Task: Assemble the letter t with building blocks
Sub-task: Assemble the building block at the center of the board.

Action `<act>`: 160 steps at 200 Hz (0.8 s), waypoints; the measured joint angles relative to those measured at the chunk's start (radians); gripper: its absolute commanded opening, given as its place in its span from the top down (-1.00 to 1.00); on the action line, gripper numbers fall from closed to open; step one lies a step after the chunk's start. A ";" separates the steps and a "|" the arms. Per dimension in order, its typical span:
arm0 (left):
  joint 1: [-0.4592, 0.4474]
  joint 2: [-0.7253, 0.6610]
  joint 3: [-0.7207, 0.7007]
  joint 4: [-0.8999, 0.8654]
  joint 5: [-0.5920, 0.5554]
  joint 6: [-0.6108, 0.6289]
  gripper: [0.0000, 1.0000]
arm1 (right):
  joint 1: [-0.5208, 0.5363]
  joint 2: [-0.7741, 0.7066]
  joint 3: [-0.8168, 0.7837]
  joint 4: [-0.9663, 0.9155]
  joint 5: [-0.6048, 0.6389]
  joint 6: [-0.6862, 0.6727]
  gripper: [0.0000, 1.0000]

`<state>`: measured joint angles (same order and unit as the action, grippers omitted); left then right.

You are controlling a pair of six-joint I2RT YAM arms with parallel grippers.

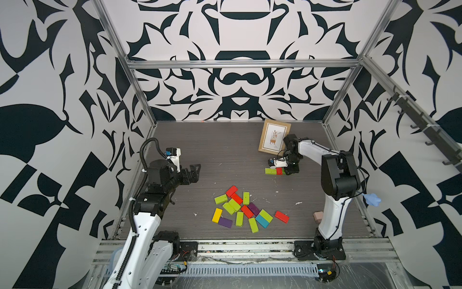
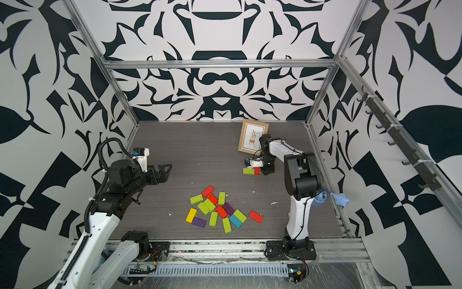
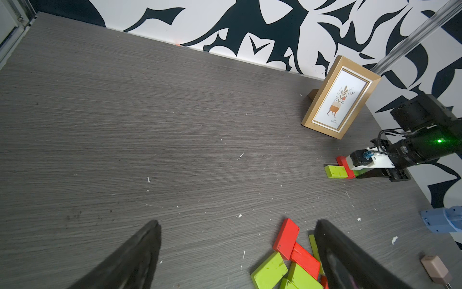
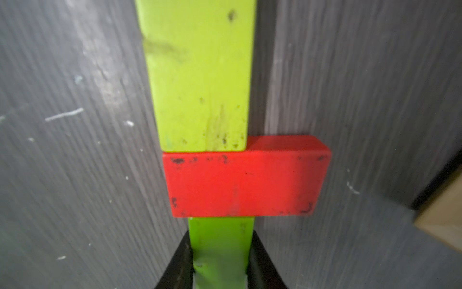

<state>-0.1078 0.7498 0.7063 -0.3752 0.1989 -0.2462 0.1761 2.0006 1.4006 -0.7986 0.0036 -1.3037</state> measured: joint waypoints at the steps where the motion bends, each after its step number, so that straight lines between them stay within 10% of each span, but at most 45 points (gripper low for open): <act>1: 0.000 0.000 0.000 0.000 0.000 0.000 -0.99 | 0.000 0.000 0.000 0.000 0.000 0.000 0.92; 160: 0.000 -0.010 -0.011 0.000 0.003 0.000 -0.99 | 0.002 -0.043 -0.063 0.046 -0.008 0.003 0.91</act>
<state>-0.1078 0.7403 0.6952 -0.3752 0.2024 -0.2466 0.1783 1.9575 1.3376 -0.7528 -0.0048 -1.3006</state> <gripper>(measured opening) 0.996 0.326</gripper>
